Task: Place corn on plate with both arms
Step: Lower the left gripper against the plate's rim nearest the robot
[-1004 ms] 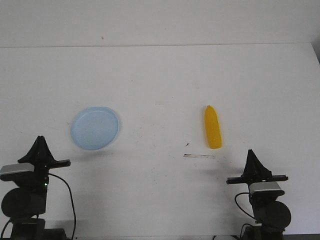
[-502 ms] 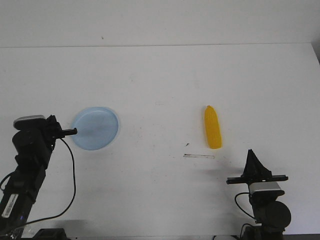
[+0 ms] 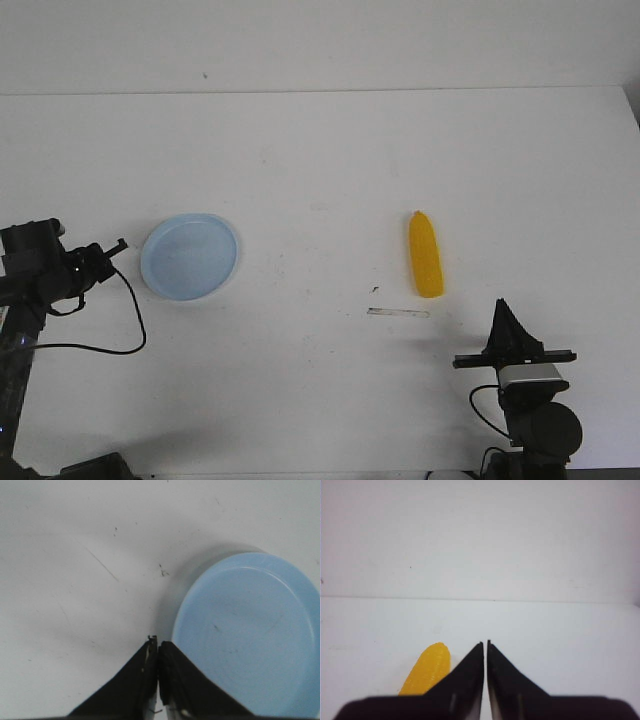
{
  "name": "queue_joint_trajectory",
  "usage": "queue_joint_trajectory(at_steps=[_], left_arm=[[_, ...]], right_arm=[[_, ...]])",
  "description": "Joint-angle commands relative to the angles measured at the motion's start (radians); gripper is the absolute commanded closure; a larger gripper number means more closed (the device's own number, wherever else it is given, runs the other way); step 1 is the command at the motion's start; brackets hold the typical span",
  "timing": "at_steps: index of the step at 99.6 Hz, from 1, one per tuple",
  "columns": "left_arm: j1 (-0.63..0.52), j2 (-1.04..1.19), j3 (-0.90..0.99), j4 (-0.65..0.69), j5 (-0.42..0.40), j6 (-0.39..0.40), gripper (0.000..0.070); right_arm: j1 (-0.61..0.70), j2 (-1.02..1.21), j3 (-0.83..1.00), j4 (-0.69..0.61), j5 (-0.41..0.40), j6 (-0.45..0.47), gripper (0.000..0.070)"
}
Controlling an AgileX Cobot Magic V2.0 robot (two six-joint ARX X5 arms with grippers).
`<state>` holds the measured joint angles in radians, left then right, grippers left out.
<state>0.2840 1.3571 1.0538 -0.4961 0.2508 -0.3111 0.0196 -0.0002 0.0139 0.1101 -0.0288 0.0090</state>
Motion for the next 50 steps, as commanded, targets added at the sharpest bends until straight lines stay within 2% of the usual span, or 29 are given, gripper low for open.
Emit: queue_joint_trajectory(at_steps=[1, 10, 20, 23, 50], left_arm=[[0.019, 0.04, 0.017, -0.005, 0.091, -0.06, 0.0697], [0.031, 0.082, 0.017, -0.012, 0.126, -0.077, 0.0662], [0.028, 0.124, 0.017, -0.014, 0.125, -0.075, 0.0447], [0.026, 0.134, 0.017, -0.016, 0.125, -0.075, 0.041], [0.005, 0.211, 0.017, -0.019, 0.14, -0.063, 0.0408]], right_arm=[[0.001, 0.002, -0.001, 0.012, 0.003, 0.016, 0.0685], [0.002, 0.002, -0.001, 0.012, 0.003, 0.016, 0.0685], [0.002, 0.002, -0.001, 0.012, 0.003, 0.016, 0.0685], [0.001, 0.002, -0.001, 0.012, 0.003, 0.016, 0.0685], [0.001, 0.002, -0.001, 0.011, 0.003, 0.016, 0.0685]])
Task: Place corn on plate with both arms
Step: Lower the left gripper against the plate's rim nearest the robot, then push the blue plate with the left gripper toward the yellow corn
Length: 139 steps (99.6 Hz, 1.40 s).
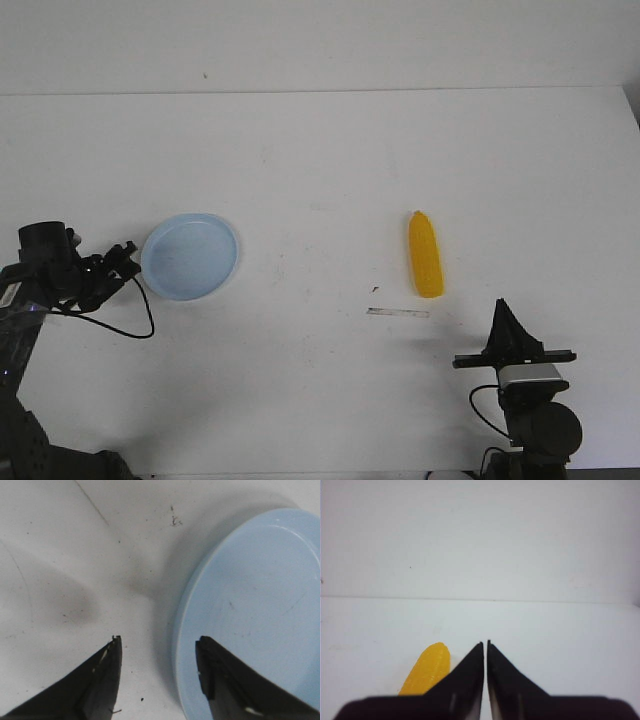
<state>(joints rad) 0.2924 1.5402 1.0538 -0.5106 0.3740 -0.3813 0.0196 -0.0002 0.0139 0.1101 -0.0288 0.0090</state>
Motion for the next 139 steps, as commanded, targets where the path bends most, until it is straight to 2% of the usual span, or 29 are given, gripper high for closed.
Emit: queue_joint_trajectory(at_steps=[1, 23, 35, 100, 103, 113, 117, 139], left_arm=[[-0.005, 0.031, 0.017, -0.004, 0.019, 0.007, 0.0409], [-0.034, 0.052, 0.017, 0.013, 0.031, 0.014, 0.0432], [-0.04, 0.053, 0.017, 0.022, 0.03, 0.014, 0.0504], [-0.084, 0.116, 0.016, 0.048, 0.03, 0.029, 0.0508], [-0.084, 0.116, 0.016, 0.048, 0.03, 0.029, 0.0521], [-0.084, 0.116, 0.016, 0.049, 0.03, 0.029, 0.0668], [-0.084, 0.116, 0.016, 0.05, 0.03, 0.029, 0.0696], [-0.087, 0.116, 0.016, 0.061, 0.04, 0.029, 0.07]], right_arm=[[0.001, 0.002, -0.001, 0.012, 0.003, 0.016, 0.0685], [0.001, 0.002, -0.001, 0.012, 0.003, 0.016, 0.0685], [0.002, 0.002, -0.001, 0.012, 0.003, 0.016, 0.0685], [0.002, 0.002, -0.001, 0.012, 0.003, 0.016, 0.0685], [0.002, 0.002, -0.001, 0.012, 0.003, 0.016, 0.0685], [0.001, 0.002, -0.001, 0.011, 0.003, 0.016, 0.0685], [0.002, 0.002, -0.001, 0.012, 0.003, 0.016, 0.0685], [0.002, 0.002, -0.001, 0.012, 0.003, 0.016, 0.0685]])
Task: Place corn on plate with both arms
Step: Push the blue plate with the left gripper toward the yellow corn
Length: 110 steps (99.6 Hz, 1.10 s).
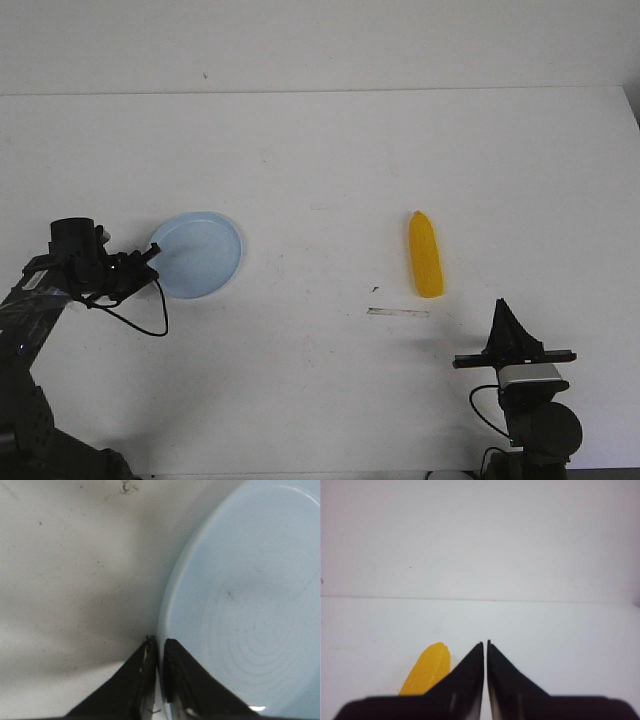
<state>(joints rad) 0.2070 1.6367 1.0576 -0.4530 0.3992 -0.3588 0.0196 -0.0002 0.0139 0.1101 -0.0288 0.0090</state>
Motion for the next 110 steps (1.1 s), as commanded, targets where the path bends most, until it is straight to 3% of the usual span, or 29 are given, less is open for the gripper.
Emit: queue_joint_trajectory(at_steps=[1, 19, 45, 53, 72, 87, 110], left_arm=[[-0.002, 0.019, 0.013, 0.003, 0.02, 0.006, 0.07], [-0.037, -0.001, 0.015, 0.008, 0.132, -0.025, 0.07], [-0.221, -0.043, 0.014, 0.033, 0.132, -0.079, 0.0699], [-0.309, -0.042, 0.014, 0.063, 0.098, -0.108, 0.0699], [-0.53, -0.041, 0.014, 0.122, -0.07, -0.181, 0.0699], [-0.631, -0.038, 0.014, 0.124, -0.079, -0.188, 0.0699], [-0.653, -0.009, 0.014, 0.115, -0.082, -0.188, 0.0681]], right_arm=[[0.001, 0.002, -0.001, 0.012, 0.003, 0.016, 0.0685], [0.002, 0.002, -0.001, 0.012, 0.003, 0.016, 0.0685], [0.002, 0.002, -0.001, 0.012, 0.003, 0.016, 0.0685], [0.002, 0.002, -0.001, 0.012, 0.003, 0.016, 0.0685], [0.001, 0.002, -0.001, 0.012, 0.003, 0.016, 0.0685], [0.001, 0.002, -0.001, 0.012, 0.003, 0.016, 0.0685], [0.002, 0.002, -0.001, 0.012, 0.003, 0.016, 0.0685]])
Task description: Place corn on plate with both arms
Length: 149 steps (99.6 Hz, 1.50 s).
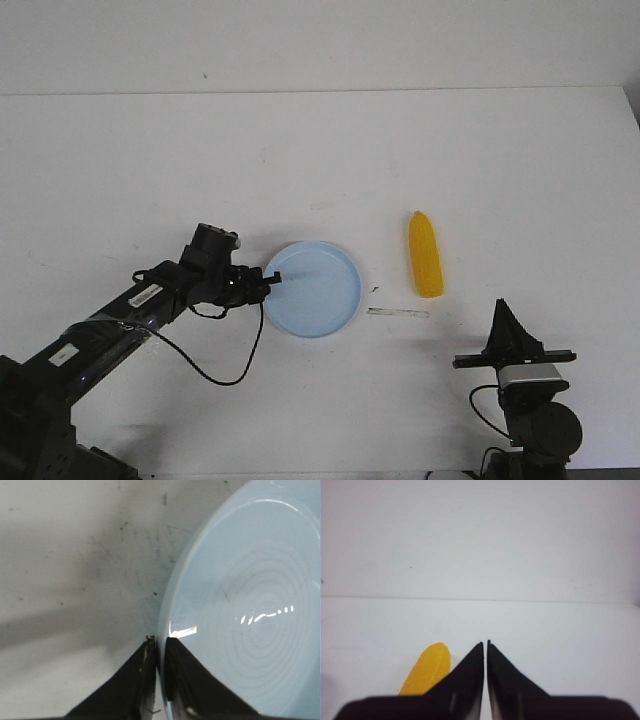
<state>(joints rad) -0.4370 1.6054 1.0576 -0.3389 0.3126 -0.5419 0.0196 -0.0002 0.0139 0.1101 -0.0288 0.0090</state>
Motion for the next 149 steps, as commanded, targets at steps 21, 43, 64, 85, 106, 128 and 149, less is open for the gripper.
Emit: queue_joint_trajectory(at_steps=[21, 43, 64, 85, 106, 128, 149], left_arm=[[-0.009, 0.024, 0.014, 0.002, -0.029, -0.005, 0.065], [0.002, 0.022, 0.014, 0.002, -0.029, -0.005, 0.06], [0.026, -0.017, 0.014, 0.003, -0.029, 0.002, 0.0531], [0.063, -0.122, 0.013, 0.023, -0.05, 0.04, 0.0546], [0.124, -0.296, -0.064, 0.183, -0.204, 0.174, 0.0699], [0.218, -0.492, -0.247, 0.406, -0.228, 0.443, 0.0699], [0.314, -0.688, -0.387, 0.444, -0.228, 0.606, 0.0699]], right_arm=[[0.002, 0.002, -0.001, 0.012, 0.003, 0.016, 0.0685], [0.002, 0.002, -0.001, 0.012, 0.003, 0.016, 0.0685], [0.002, 0.002, -0.001, 0.012, 0.003, 0.016, 0.0685], [0.002, 0.002, -0.001, 0.012, 0.003, 0.016, 0.0685], [0.001, 0.002, -0.001, 0.012, 0.003, 0.016, 0.0685], [0.001, 0.002, -0.001, 0.012, 0.003, 0.016, 0.0685], [0.002, 0.002, -0.001, 0.012, 0.003, 0.016, 0.0685]])
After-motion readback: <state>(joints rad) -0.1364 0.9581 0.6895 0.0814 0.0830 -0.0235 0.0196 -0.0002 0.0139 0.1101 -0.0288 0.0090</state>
